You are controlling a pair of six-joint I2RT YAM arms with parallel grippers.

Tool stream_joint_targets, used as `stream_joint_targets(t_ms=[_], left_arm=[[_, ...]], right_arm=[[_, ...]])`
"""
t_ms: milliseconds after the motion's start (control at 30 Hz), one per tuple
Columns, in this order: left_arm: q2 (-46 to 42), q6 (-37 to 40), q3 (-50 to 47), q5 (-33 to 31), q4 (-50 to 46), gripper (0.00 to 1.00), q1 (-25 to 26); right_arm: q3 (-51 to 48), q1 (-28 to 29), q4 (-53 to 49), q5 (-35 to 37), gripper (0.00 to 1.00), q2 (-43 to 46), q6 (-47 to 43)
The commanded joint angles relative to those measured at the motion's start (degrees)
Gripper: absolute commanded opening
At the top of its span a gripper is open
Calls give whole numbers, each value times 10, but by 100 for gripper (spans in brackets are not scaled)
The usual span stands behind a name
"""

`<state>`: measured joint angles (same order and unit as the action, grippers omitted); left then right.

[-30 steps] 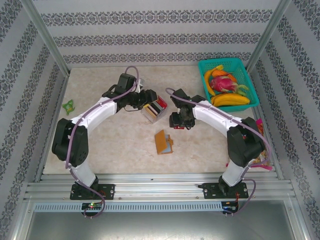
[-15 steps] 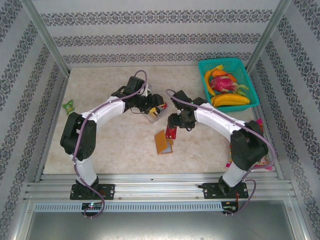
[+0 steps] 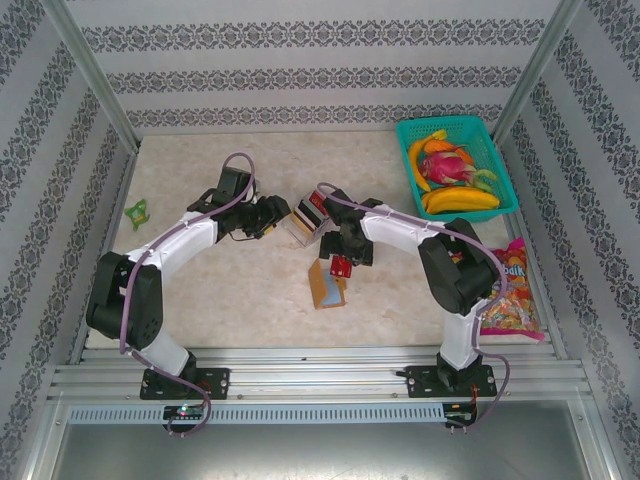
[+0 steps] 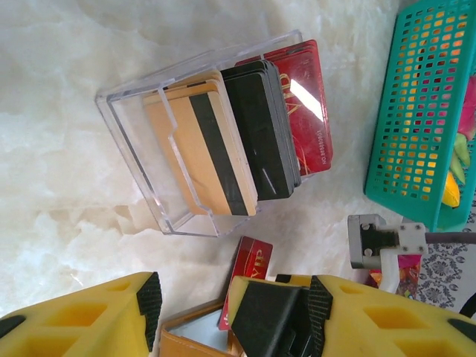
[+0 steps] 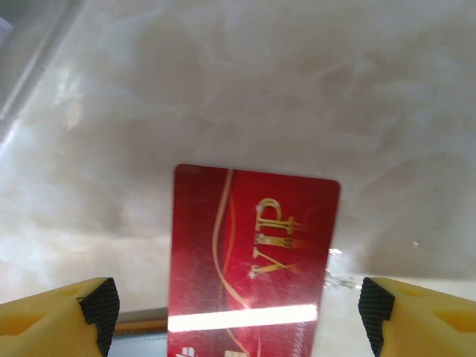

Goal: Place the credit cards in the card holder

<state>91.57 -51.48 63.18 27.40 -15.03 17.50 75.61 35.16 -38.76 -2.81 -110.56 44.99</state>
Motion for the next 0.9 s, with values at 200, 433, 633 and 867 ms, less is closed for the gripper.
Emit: stream_joint_targets(t_ms=[200,433,633,867], left_arm=[[2,-7,-5,7,30,58,-4],[-4,-6,-9,2,29,58,-6],[-6,-8,-9,2,29,58,-6],[0,-8,-4,10,33,58,-7]], right_arm=[[-1,16,-20,2,82,-38,33],[-18,27,-25,-2,73,-64,43],[-6,43,-57,49,69,-65,50],[-2,44,-60,50,62,-46,40]])
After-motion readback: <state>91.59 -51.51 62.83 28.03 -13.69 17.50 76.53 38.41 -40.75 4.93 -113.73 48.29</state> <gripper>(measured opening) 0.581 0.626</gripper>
